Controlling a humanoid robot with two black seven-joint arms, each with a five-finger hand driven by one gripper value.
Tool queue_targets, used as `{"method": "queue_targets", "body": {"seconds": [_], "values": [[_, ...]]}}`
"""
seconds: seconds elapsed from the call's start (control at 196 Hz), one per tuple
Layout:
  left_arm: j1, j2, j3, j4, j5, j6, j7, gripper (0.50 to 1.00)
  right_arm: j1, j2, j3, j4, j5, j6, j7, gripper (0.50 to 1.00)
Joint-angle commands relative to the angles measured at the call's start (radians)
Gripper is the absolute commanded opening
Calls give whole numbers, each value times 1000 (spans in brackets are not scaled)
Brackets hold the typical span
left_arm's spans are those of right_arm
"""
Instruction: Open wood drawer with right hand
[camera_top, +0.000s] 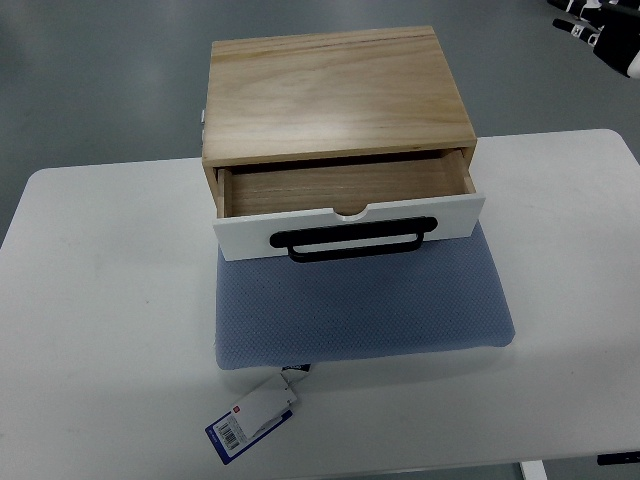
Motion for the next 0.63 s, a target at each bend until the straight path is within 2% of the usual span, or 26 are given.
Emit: {"method": "queue_targets", "body": {"seconds": [0.0,0.061,0.066,0.184,0.393,0.623], "values": [[0,0,0,0,0,0,0,1000,-49,70,66,-42,-28,0,-1,932],[0,0,0,0,0,0,0,1000,-52,76,72,-46,-33,0,-1,932],[0,0,0,0,0,0,0,1000,-81,107,107,-65,-45,2,1,932],[0,0,0,0,0,0,0,1000,-122,159,154,-89,-45,0,21,932],[0,0,0,0,0,0,0,1000,-188,218,146,-102,-45,3,159,932],[1,0,0,0,0,0,0,1000,-233,237,144,-112,-43,3,170,932]]}}
